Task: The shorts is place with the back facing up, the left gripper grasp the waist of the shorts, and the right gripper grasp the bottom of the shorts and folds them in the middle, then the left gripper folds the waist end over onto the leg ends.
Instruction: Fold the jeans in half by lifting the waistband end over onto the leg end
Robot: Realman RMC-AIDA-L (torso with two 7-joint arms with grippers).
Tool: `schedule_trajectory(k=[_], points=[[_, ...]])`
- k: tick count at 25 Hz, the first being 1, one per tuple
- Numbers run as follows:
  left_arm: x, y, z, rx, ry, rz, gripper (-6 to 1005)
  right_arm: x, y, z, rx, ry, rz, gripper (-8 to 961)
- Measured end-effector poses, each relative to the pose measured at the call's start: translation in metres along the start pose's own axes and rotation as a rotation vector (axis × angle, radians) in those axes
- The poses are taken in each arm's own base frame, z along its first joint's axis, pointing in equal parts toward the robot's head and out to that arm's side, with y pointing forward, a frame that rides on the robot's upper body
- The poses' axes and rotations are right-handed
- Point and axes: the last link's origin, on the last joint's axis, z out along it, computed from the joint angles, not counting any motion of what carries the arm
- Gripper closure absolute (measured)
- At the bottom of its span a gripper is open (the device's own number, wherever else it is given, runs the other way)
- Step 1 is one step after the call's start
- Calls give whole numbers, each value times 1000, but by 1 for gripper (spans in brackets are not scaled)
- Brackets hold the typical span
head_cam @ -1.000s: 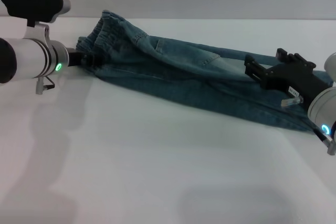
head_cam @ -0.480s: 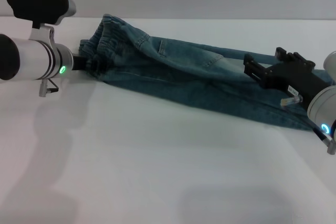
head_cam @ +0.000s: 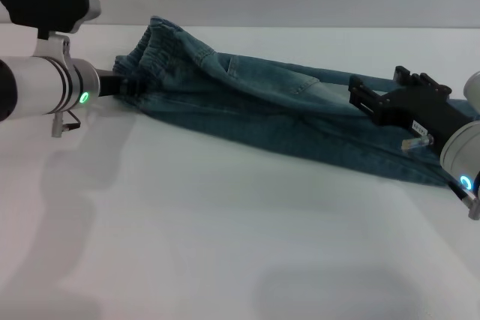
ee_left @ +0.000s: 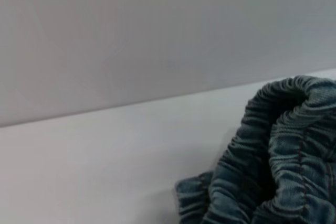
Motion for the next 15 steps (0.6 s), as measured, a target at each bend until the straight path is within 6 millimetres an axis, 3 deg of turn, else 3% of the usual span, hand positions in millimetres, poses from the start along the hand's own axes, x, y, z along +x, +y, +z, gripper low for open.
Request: schedule_trajectory(k=[4,7,15], points=[[-1,-2,-2,3,8,-4,392,0,0,0,0,-1,0,229],[-2,-2,-1,4,4,-2,544,-1,0,0,-1,-2,0,230],[-3,3,-3,-6,21,17,662,2,-1,-2,5,3,2,233]])
